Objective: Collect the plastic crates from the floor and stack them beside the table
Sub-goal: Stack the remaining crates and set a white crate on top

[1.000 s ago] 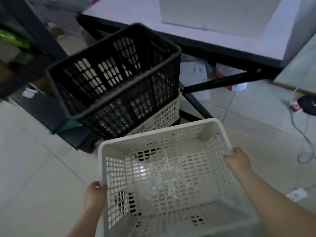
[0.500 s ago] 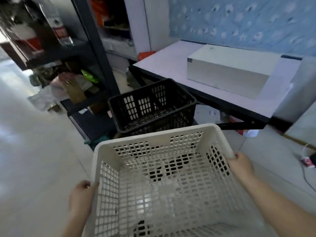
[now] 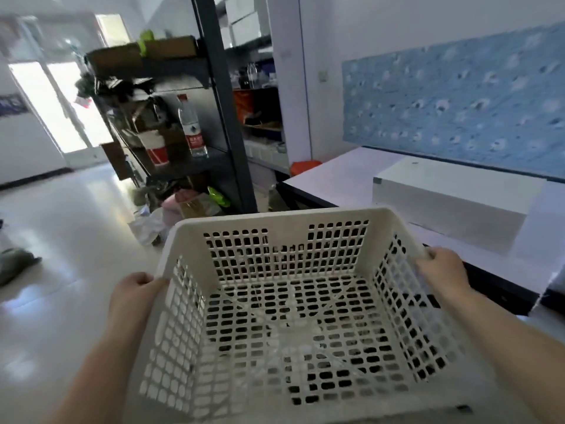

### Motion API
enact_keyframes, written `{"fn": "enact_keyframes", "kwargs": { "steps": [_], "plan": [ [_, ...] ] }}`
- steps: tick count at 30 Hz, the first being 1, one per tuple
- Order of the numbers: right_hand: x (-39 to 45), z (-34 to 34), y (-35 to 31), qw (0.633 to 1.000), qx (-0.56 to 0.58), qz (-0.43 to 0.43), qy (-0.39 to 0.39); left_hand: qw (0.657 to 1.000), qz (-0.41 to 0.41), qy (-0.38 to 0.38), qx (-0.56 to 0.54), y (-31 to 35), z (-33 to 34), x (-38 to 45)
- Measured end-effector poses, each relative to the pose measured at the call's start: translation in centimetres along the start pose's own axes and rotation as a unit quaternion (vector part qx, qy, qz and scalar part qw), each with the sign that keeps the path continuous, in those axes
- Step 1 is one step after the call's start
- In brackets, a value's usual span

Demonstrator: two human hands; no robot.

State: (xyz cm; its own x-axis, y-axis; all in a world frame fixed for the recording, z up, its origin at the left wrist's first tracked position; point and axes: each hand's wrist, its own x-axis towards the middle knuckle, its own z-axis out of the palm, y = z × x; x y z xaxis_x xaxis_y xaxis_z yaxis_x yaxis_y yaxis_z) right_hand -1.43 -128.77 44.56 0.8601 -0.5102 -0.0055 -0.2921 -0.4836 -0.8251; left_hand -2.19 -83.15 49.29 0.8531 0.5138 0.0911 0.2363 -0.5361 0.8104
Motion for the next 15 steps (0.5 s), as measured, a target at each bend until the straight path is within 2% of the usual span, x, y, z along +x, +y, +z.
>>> {"fn": "enact_keyframes", "kwargs": {
  "steps": [8, 15],
  "plan": [
    [6.4, 0.9, -7.2, 0.997, 0.008, -0.067, 0.036, 0.998, 0.022, 0.053, -0.040, 5.2, -0.7, 3.4],
    [13.4, 3.0, -11.8, 0.993, 0.006, -0.092, 0.078, 0.993, 0.025, 0.063, -0.093, 8.3, 2.2, 10.2]
  ]
}}
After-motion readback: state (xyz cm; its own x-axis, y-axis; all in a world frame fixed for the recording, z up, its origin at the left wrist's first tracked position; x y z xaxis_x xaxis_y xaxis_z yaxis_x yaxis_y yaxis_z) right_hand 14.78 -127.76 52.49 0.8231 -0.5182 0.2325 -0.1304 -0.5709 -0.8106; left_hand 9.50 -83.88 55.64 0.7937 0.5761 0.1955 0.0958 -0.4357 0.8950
